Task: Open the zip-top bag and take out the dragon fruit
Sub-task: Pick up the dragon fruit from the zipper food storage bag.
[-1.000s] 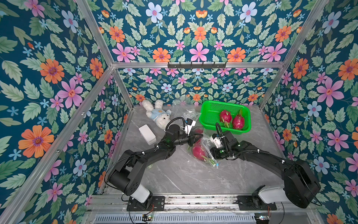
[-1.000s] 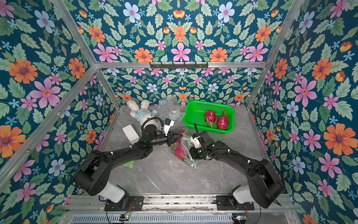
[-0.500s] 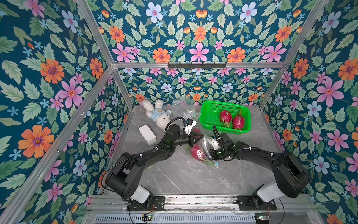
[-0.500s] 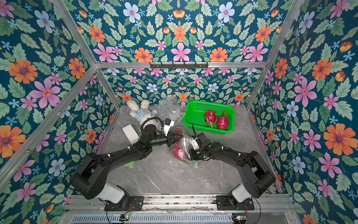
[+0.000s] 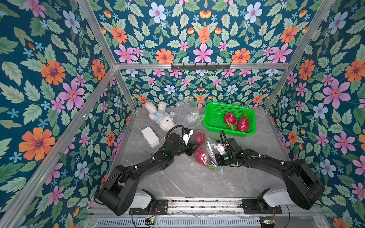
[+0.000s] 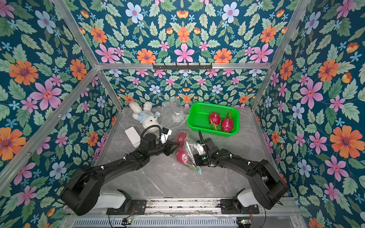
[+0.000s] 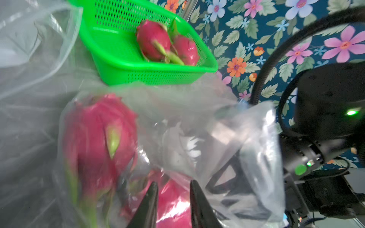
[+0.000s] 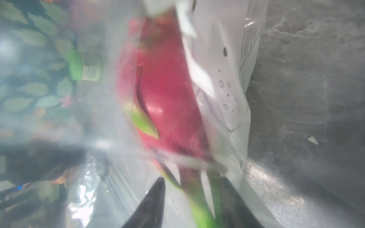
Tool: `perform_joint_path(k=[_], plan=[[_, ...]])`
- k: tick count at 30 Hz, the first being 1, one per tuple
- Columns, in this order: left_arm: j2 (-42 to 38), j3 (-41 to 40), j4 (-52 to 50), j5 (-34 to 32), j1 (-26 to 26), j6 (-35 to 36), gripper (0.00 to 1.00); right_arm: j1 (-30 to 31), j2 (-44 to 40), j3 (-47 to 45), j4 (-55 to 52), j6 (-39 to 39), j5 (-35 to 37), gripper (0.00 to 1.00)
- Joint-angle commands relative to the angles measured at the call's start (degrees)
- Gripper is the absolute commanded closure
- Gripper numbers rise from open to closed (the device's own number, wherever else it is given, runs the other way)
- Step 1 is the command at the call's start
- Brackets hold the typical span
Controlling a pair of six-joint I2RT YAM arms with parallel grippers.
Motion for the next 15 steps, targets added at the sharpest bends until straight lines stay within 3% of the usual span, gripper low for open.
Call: perform_joint_path(k=[1,15], plan=[[1.6,-1.55,3.87,0.0,0.03,-3.22,0.69,0.39,1.17,-0.13,3.05,1.25,-1.4,0.53],[10.5,-1.67,8.88,1.72,-0.1,-6.41,0.72,3.47,1.97,-4.43,8.55,4.17,-2.08,0.48]])
